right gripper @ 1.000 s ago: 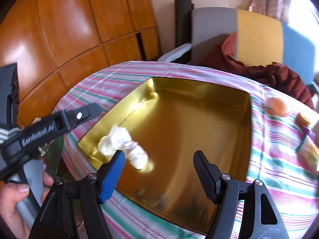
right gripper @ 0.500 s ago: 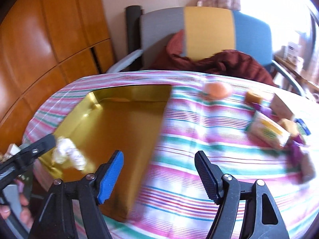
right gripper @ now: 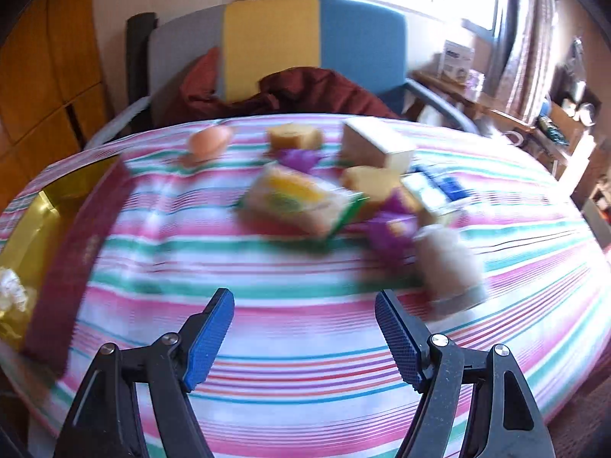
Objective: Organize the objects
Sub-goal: 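Grasp the cream knit sock with the right tool while the left tool returns to the table, then grasp the white snack bag with green lettering with the left tool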
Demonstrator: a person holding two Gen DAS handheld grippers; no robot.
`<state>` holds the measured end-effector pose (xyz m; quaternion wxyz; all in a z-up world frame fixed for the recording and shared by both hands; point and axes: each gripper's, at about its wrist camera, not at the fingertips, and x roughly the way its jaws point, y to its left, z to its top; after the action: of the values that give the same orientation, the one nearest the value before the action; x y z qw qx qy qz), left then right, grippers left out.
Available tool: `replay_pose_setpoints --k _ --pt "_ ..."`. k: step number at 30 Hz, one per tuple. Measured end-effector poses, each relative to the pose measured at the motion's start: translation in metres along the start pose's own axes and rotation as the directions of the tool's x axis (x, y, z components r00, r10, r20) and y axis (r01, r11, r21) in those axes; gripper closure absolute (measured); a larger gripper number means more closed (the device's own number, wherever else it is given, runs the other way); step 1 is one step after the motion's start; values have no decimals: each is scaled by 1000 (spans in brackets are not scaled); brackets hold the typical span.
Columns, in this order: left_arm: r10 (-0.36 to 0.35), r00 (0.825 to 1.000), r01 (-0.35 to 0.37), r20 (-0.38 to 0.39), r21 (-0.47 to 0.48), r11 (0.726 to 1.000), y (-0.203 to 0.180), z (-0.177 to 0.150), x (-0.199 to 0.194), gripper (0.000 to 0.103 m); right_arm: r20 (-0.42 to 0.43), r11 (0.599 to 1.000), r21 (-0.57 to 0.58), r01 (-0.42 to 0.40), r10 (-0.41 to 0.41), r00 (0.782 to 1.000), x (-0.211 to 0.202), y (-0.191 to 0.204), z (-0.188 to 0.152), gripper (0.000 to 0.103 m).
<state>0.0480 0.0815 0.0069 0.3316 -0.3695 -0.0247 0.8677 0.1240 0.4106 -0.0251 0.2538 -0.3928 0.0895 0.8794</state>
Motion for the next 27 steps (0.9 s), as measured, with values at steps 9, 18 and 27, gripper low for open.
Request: replay_pose_setpoints --k 9,18,27 --pt "-44 997 48 -57 62 997 -41 4 19 24 -154 997 -71 -12 1 988 48 -89 35 29" --pt "-103 987 115 -124 99 988 -82 17 57 24 -242 986 -90 -144 118 963 75 -94 20 47" --pt "-124 963 122 -239 -23 992 -115 39 146 20 -266 983 35 -182 185 946 76 -113 23 48"
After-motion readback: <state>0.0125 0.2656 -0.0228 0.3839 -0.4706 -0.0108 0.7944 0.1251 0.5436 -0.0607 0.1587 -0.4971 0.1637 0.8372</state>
